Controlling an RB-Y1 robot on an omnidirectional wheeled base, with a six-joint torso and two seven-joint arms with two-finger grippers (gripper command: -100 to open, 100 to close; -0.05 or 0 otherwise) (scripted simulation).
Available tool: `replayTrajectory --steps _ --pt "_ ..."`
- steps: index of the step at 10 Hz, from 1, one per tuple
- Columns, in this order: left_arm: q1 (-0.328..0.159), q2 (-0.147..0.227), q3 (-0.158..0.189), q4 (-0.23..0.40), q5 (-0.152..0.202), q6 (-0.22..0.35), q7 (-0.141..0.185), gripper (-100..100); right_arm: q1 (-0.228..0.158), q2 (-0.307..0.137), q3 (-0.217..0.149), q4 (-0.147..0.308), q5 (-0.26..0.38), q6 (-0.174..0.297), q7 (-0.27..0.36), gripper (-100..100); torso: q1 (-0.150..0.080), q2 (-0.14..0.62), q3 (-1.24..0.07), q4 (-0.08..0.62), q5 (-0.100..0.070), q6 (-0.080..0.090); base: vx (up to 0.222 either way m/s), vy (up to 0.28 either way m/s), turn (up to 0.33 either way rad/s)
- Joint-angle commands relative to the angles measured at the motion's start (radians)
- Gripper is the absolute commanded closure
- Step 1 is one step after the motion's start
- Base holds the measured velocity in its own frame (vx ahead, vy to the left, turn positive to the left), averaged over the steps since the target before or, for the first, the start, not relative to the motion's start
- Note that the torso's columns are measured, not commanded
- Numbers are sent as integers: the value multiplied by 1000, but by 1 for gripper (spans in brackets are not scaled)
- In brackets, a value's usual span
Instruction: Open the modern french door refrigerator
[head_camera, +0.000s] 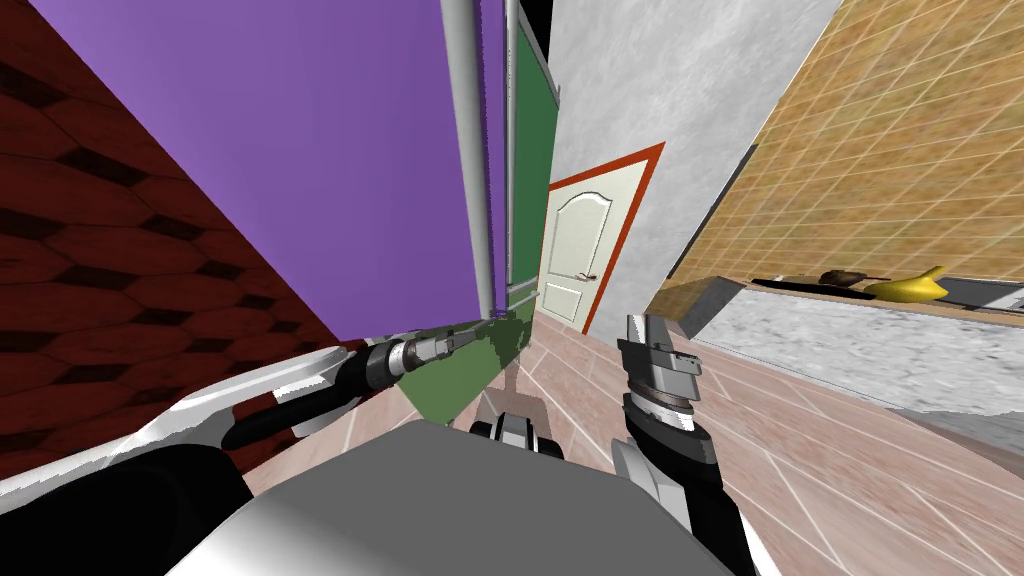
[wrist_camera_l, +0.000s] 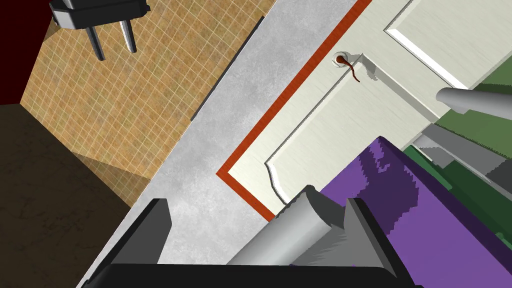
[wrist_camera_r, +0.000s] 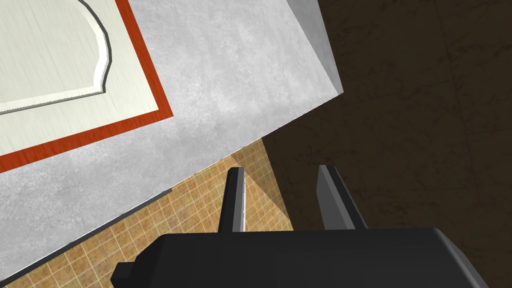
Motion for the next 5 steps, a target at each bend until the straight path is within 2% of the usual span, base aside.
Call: replayTrajectory --steps 1,2,3,4,5 --pt "10 6 12 -29 2 3 5 -100 0 0 0 0 0 0 0 0 0 -1 0 0 0 0 0 0 0" --pt "11 18 35 -40 11 7 22 -100 0 0 0 0 0 0 0 0 0 -2 -1 -1 0 0 58 -78 35" --pt "10 13 24 -35 7 5 13 -100 0 0 0 0 0 0 0 0 -4 -5 -3 -1 -1 0 37 -51 17" --pt "10 13 25 -36 8 6 15 100 0 0 0 0 0 0 0 0 -1 -3 -2 -1 -1 0 5 -8 -2" --pt "9 26 24 -38 7 -29 16 100 0 0 0 0 0 0 0 0 2 -1 0 0 1 0 -54 58 -125"
